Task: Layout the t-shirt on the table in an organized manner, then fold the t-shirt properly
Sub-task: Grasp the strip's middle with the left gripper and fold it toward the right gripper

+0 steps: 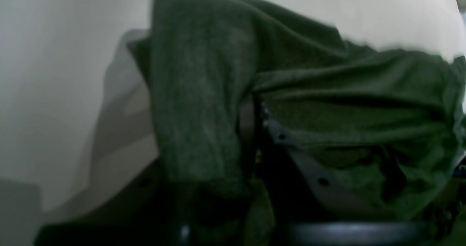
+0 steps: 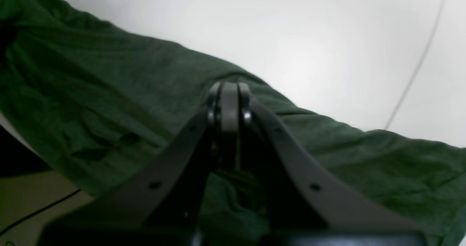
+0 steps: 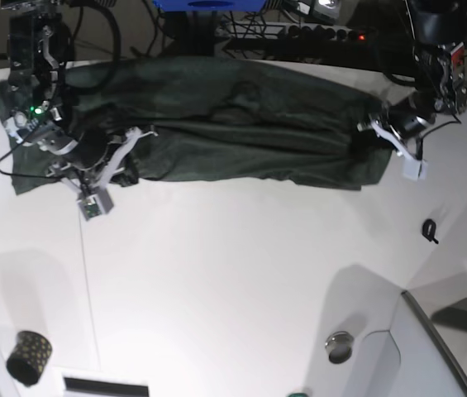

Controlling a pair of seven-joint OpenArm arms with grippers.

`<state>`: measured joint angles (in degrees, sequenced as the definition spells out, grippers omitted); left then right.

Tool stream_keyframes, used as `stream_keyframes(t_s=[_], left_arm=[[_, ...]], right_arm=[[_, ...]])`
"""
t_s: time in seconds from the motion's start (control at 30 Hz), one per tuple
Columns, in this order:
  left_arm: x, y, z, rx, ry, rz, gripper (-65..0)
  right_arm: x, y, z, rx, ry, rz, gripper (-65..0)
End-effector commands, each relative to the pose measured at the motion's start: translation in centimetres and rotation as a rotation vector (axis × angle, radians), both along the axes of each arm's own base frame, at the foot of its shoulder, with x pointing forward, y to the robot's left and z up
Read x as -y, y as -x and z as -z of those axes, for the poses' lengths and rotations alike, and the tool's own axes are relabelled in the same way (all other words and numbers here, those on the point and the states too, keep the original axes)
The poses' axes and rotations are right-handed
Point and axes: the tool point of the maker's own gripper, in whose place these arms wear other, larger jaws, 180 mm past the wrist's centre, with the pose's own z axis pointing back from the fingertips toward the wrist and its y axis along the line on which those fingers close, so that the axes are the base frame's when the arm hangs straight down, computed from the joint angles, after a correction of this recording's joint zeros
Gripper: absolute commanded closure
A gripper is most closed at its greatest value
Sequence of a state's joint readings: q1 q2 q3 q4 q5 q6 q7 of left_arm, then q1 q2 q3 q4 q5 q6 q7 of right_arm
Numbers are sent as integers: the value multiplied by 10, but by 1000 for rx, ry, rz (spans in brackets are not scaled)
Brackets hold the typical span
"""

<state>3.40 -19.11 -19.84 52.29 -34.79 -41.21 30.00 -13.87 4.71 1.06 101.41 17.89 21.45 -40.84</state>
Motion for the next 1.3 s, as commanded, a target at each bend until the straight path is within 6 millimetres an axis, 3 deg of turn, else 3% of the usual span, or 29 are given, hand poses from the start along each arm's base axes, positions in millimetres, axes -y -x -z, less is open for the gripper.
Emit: stream_keyframes(t_s=[0.0, 0.2, 0.4, 0.53, 0.67, 0.83, 0.9, 1.07, 1.2, 1.27], left_arm=[[-18, -3, -2, -17, -52, -5, 0], [-43, -23, -27, 54, -97, -33, 0], [-88, -6, -51, 103, -165, -130, 0], [-76, 1, -77, 167, -234, -55, 0], [-32, 1, -99, 227, -264, -24, 0], [61, -5, -123, 305, -201, 113, 0], [102, -3, -120, 298, -148, 178, 0], [169, -1, -108, 260, -69, 273, 0], [205, 1, -106, 259, -61, 356, 0], [213, 6, -93, 233, -109, 385, 0]], right_arm=[[6, -4, -8, 34, -5, 12, -8], [28, 4, 0, 6, 15, 68, -8], [40, 18, 8, -26, 26, 101, -8], [40, 18, 9, -29, 28, 101, -8], [40, 18, 9, -29, 28, 101, -8], [40, 18, 9, -31, 29, 100, -8], [40, 18, 9, -31, 29, 100, -8], [41, 18, 9, -30, 31, 100, -8], [45, 17, 9, -28, 45, 96, -8], [46, 17, 8, -26, 48, 95, -8]])
